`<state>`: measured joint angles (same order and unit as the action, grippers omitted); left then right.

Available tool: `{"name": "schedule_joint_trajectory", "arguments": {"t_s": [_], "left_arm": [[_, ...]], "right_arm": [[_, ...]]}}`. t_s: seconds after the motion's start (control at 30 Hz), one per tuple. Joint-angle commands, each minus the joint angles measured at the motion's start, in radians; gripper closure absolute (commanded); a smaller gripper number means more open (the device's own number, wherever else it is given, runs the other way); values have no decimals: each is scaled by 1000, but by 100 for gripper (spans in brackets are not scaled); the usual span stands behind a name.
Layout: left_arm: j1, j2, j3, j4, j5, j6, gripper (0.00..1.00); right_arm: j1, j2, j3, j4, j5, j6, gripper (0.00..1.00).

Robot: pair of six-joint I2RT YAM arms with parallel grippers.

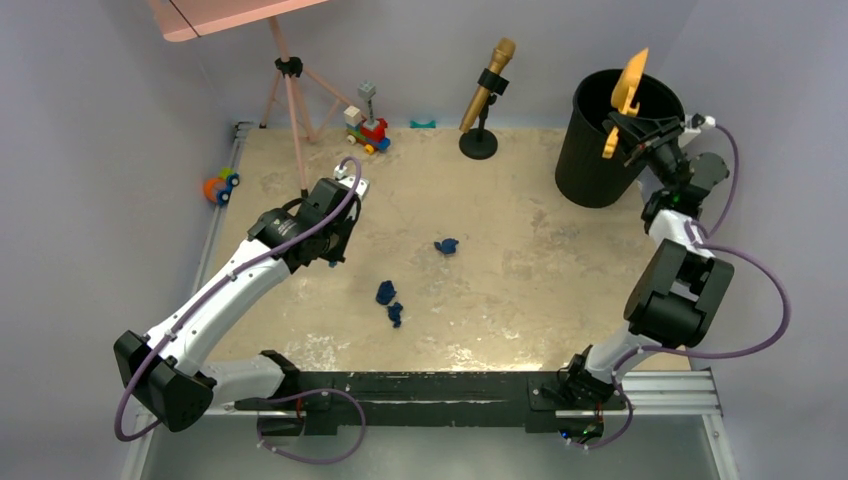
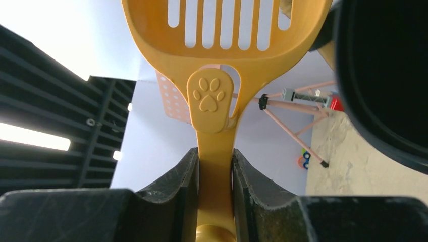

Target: Sweep away the paper scraps from the table

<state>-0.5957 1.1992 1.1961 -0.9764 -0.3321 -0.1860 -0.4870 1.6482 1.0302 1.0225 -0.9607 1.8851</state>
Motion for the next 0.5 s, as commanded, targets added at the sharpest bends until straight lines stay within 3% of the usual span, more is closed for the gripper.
{"name": "schedule_joint_trajectory", "arguments": {"t_s": [0.0, 0.1, 0.23, 0.33, 0.4, 0.47], "left_arm": [[5, -3, 2, 35, 1, 19, 100], [6, 0, 2, 36, 3, 19, 100], [5, -2, 11, 26, -9, 19, 100], [6, -11, 8, 27, -28, 15, 100], [5, -18, 2, 28, -39, 11, 100], [6, -26, -2, 31, -46, 7, 100]], "right_arm": [[0, -36, 122, -28, -65, -98, 100], [23, -66, 187, -190, -123, -260, 100], [118, -144, 308, -727, -112, -750, 100], [246, -173, 465, -1234, 34, -1247, 100], [373, -195, 519, -1476, 206, -1442, 100], [483, -233, 497, -1582, 389, -1528, 100]]}}
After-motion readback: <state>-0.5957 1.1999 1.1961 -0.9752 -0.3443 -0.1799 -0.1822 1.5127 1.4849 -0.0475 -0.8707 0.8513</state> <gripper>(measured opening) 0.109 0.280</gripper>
